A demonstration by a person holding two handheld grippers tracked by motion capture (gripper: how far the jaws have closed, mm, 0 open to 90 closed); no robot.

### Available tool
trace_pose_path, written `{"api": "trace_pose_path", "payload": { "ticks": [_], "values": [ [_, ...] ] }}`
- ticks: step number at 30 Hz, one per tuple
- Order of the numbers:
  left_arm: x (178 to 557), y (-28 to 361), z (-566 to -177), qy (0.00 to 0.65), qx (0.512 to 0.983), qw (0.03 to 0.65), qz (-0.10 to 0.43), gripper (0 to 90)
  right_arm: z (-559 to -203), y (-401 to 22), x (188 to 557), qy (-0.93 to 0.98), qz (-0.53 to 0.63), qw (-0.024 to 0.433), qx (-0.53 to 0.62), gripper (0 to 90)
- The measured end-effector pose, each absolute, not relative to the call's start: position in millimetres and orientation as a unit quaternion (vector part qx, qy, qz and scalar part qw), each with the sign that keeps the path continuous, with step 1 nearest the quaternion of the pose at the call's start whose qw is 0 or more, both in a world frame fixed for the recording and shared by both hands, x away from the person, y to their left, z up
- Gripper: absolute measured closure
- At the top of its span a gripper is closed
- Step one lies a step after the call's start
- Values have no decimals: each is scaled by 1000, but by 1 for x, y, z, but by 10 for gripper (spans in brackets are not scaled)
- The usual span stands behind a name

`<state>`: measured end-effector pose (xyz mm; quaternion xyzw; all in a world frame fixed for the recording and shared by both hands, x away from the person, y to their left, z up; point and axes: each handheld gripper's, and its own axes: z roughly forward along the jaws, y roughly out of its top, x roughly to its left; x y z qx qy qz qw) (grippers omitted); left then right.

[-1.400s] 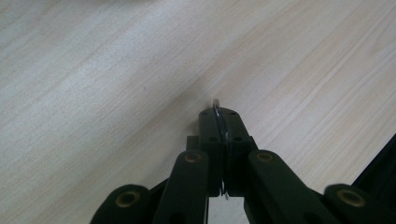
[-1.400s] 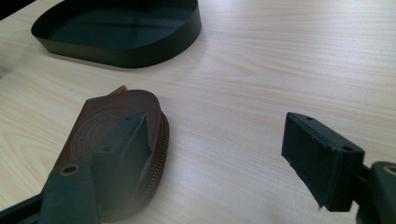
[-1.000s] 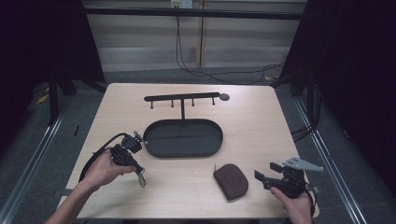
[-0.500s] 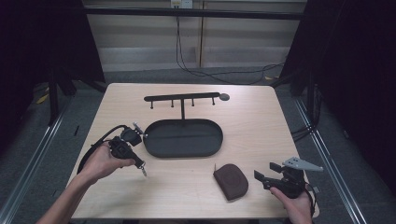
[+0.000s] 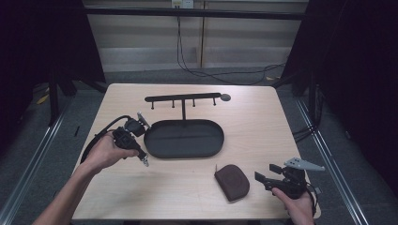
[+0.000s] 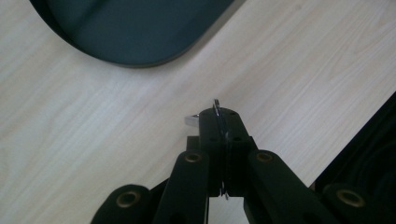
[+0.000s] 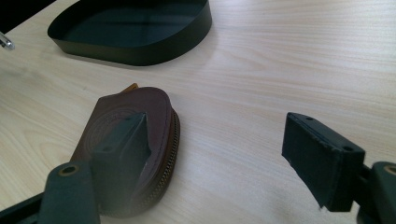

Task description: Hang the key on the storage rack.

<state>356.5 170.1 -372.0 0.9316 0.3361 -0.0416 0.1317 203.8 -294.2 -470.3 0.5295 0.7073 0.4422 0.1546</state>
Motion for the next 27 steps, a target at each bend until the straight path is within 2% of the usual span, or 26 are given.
{"api": "trace_pose_path", "payload": {
  "ticks": [5,7,27],
  "values": [
    [362,168,-354,335,930,144,-37,894,-469,-295,202,708,439,164,529,238],
    [366,166,-351,338,932,128,-33,894,-468,-294,200,711,438,169,524,239],
    [388,153,-334,328,939,104,-27,894,-469,-292,201,717,431,170,521,225]
  ]
}}
